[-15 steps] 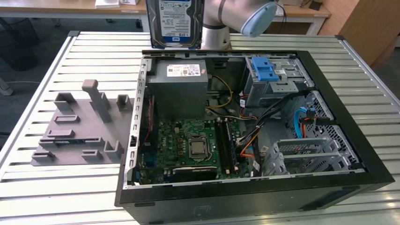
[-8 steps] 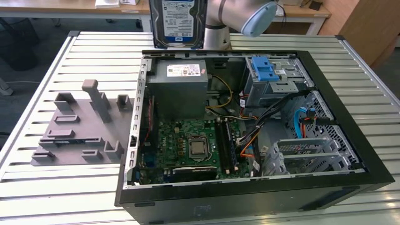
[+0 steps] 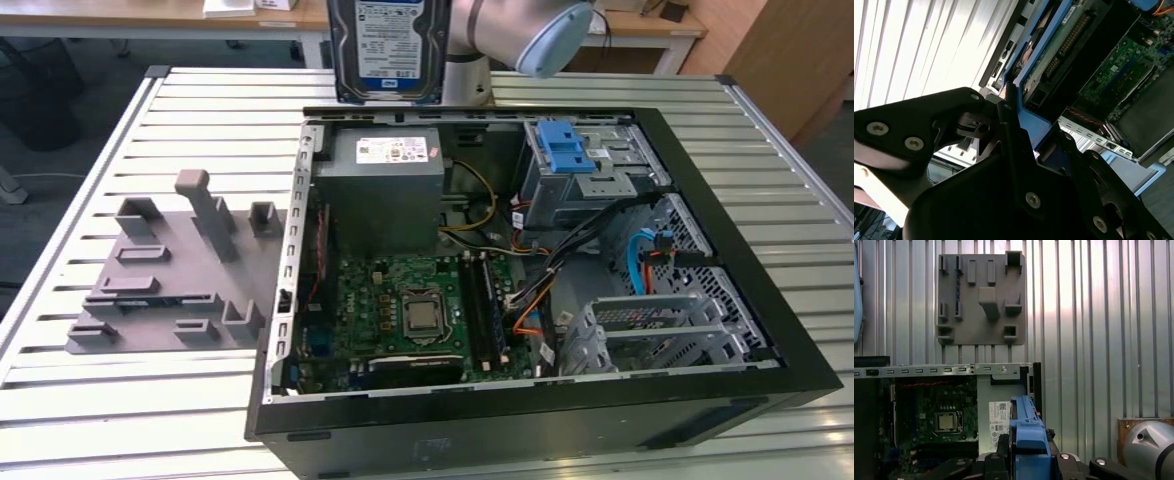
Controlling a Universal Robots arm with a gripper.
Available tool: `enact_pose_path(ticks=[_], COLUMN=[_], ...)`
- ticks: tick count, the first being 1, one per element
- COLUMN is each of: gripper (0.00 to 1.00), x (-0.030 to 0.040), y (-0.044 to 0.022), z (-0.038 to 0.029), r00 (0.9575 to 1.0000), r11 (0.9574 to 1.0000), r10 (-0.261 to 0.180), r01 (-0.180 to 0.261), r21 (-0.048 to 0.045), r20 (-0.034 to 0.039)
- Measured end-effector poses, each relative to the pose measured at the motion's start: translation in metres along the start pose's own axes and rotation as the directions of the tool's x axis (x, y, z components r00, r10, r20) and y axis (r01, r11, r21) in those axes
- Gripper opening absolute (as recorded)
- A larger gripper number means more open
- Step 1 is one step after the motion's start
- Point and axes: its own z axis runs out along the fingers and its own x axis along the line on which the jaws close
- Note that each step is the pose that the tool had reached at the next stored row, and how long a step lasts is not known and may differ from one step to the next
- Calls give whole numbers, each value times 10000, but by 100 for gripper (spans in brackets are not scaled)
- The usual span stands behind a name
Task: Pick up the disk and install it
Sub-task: 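Pick up the disk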
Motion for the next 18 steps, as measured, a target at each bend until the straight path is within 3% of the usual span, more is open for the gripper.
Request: enact_pose_path(ticks=[18], gripper=[36], x=[-6], y=[-198], z=[-3], r00=[10000], r11=[10000], r10=[-1], r01=[1], r21=[0], r20=[0])
